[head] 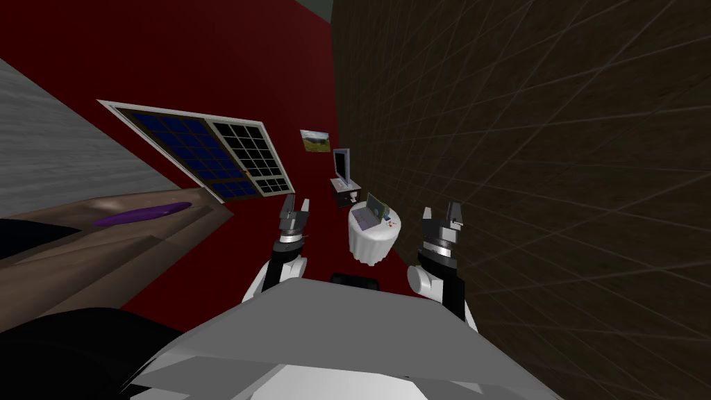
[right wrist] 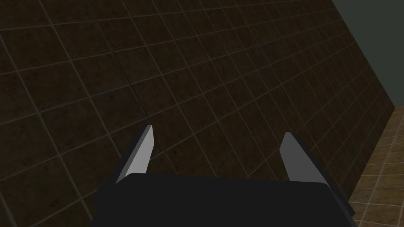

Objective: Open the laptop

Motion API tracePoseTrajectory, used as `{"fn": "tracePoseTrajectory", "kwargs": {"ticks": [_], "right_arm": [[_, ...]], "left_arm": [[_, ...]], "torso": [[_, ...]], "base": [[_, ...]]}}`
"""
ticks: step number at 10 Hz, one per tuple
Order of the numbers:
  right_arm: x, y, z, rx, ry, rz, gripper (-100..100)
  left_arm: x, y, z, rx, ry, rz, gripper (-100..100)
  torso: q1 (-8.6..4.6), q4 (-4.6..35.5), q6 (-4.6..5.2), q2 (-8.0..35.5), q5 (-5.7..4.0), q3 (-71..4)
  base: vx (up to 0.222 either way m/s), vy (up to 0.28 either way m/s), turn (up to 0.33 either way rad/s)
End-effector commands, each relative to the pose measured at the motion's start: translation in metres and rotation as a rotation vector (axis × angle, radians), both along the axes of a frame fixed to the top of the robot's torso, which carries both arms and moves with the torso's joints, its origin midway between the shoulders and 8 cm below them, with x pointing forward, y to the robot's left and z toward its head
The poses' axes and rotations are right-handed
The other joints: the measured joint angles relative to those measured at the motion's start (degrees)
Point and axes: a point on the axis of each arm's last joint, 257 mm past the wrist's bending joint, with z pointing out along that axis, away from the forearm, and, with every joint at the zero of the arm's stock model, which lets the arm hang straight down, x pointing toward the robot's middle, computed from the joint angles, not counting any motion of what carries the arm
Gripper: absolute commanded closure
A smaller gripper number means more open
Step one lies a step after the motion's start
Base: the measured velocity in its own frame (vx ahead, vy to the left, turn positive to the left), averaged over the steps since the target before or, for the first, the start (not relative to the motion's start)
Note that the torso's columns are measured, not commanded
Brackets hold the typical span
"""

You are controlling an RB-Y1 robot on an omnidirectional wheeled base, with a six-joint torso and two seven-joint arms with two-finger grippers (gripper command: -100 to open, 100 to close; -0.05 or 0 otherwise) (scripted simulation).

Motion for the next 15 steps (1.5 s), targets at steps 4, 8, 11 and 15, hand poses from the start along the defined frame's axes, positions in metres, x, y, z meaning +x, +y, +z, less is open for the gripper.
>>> {"fn": "tracePoseTrajectory", "kwargs": {"ticks": [4,8,11,15], "right_arm": [[0.000,0.000,0.000,0.000,0.000,0.000,0],[0.000,0.000,0.000,0.000,0.000,0.000,0],[0.005,0.005,-0.005,-0.093,0.032,0.003,-100],[0.019,0.008,-0.026,-0.315,0.115,-0.038,-100]], "left_arm": [[0.000,0.000,0.000,0.000,0.000,0.000,0],[0.000,0.000,0.000,0.000,0.000,0.000,0],[0.000,0.000,0.000,0.000,0.000,0.000,0],[0.000,0.000,0.000,0.000,0.000,0.000,0]], "torso": [[0.00,14.24,0.00,14.22,0.00,-28.50],[0.00,31.14,0.00,31.16,0.00,-62.27],[-0.01,41.49,-0.01,41.55,0.00,-83.13],[0.01,42.28,0.00,42.30,0.00,-84.56]], "base": [[0.000,0.000,0.000],[0.000,0.000,0.000],[0.001,0.001,0.031],[-0.010,0.004,0.078]]}}
